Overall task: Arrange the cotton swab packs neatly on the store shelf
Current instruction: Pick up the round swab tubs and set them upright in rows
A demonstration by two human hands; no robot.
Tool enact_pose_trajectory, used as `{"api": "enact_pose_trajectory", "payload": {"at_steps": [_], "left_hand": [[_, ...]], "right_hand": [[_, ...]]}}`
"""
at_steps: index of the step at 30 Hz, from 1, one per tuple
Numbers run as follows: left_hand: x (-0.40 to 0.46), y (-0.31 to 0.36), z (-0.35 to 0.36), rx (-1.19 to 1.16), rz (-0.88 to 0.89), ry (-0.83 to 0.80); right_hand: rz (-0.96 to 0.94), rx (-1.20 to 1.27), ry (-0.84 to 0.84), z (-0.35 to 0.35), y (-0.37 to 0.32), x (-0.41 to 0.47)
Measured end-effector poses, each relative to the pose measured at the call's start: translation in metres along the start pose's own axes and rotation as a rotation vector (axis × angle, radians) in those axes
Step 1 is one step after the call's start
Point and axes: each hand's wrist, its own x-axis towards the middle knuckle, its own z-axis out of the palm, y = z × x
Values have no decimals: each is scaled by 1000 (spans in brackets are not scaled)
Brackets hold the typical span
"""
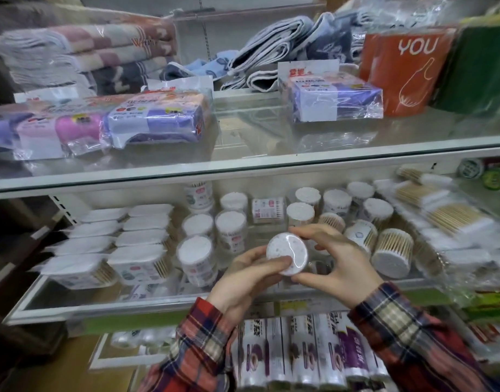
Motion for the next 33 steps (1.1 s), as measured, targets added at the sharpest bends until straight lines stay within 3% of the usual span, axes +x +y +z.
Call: {"api": "enact_pose_trajectory", "payload": {"at_steps": [4,9,13,19,33], "left_hand": [[1,-6,-5,19,36,-41],[0,-6,-9,10,136,-39],[-3,-5,-7,59,268,-57],[-2,-3,-2,147,385,-96],[-7,-7,-3,186,401,-97]], "right_hand": [[70,154,21,-1,-2,-3],[563,689,235,-4,2,-7],[835,1047,85,-6,-2,-8],[848,1196,-96,2,-24,-9],[883,1350,-85,17,-30,-13]]}}
